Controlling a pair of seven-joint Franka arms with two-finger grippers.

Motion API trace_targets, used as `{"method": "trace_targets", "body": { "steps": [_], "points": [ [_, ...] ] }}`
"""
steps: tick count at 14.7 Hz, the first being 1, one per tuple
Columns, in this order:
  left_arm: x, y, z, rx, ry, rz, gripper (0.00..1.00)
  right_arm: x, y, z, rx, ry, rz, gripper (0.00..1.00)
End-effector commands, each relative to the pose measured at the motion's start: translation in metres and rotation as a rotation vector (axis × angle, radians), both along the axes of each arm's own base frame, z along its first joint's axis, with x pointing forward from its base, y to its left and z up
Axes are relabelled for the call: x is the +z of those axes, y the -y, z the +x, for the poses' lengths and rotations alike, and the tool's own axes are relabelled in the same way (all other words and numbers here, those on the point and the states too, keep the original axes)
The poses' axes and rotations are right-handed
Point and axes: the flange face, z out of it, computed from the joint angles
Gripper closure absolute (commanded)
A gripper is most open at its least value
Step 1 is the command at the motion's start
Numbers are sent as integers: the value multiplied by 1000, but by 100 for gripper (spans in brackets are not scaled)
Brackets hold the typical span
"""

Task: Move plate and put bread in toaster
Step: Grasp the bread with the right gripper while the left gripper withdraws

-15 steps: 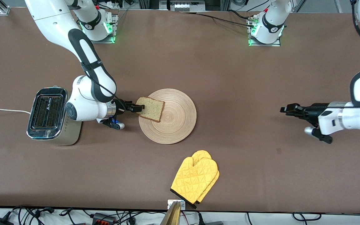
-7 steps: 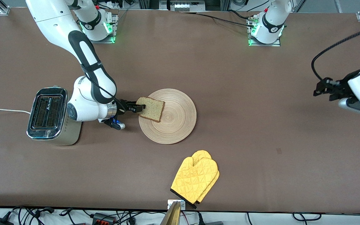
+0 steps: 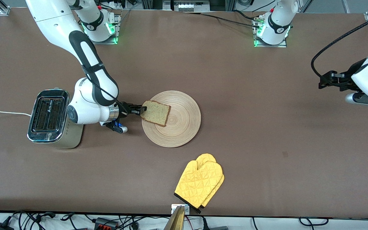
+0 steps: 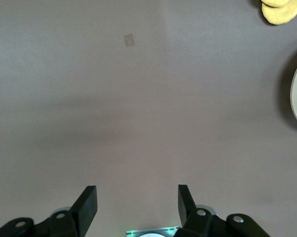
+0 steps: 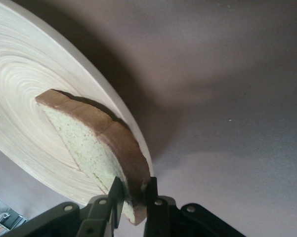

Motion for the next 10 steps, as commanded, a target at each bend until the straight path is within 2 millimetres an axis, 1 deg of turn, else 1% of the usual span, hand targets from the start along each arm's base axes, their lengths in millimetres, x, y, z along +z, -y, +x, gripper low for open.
{"method": "trace_targets", "body": {
  "steps": [1, 2, 3, 4, 5, 7, 9, 10],
  "points": [
    [7, 14, -9, 29, 10, 49, 27, 36, -3, 8, 1, 44, 35, 95],
    [7, 21, -9, 17, 11, 47, 26, 50, -4, 14, 13, 72, 37, 100],
    [6, 22, -9, 17, 12, 46, 21, 71, -2, 18, 37, 103, 28, 100],
    [7, 23, -9, 16, 13, 47, 12, 92, 2, 23, 80, 138, -2, 100],
    [7, 23, -10, 11, 13, 47, 0, 115, 14, 31, 132, 160, -44, 100],
    [10, 24, -10, 10, 16, 44, 0, 151, 35, 45, 209, 161, -104, 100],
    [10, 23, -9, 13, 27, 45, 0, 194, 61, 60, 282, 173, -206, 100],
    [12, 21, -9, 7, 39, 44, 0, 208, 72, 62, 322, 166, -273, 100]
  ]
}}
